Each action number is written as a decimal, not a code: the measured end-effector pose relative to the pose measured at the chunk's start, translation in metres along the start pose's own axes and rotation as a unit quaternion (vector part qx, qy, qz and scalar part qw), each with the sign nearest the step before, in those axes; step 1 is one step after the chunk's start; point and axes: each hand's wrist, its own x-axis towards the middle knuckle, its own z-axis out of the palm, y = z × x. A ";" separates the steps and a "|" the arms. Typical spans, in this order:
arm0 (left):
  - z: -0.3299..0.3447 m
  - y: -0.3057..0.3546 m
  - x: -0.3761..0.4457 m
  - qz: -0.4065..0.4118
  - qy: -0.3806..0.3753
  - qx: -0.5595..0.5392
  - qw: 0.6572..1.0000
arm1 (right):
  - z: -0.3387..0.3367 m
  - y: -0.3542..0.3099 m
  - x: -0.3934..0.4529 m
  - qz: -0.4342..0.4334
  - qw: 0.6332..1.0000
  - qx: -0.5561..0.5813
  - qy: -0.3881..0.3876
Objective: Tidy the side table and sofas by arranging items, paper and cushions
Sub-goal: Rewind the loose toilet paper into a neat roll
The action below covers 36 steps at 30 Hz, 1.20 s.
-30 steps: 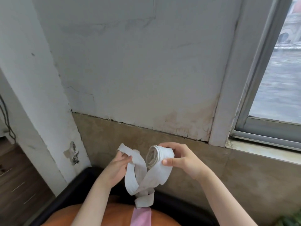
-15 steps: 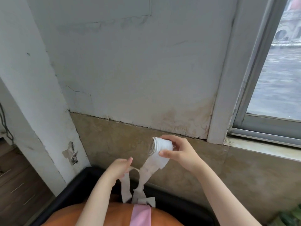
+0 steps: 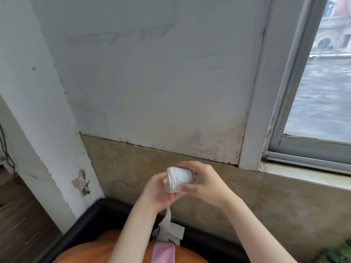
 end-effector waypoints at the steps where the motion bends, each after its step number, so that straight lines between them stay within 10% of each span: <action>1: 0.004 0.005 0.001 0.011 0.006 -0.004 1.000 | -0.003 0.002 -0.004 0.004 1.000 0.002 -0.028; 7: 0.029 0.022 0.007 0.057 -0.004 -0.026 0.998 | -0.016 0.003 -0.016 0.015 0.994 -0.003 -0.108; 20: 0.047 0.002 -0.003 0.075 -0.135 0.051 0.987 | -0.013 0.010 -0.015 0.006 0.991 0.070 0.114; 30: 0.055 -0.002 -0.007 0.049 -0.064 0.022 0.997 | -0.021 0.012 -0.024 -0.054 0.995 -0.075 0.039; 36: 0.056 0.006 0.000 0.018 -0.076 0.142 0.987 | -0.034 0.013 -0.033 0.055 0.996 -0.020 -0.069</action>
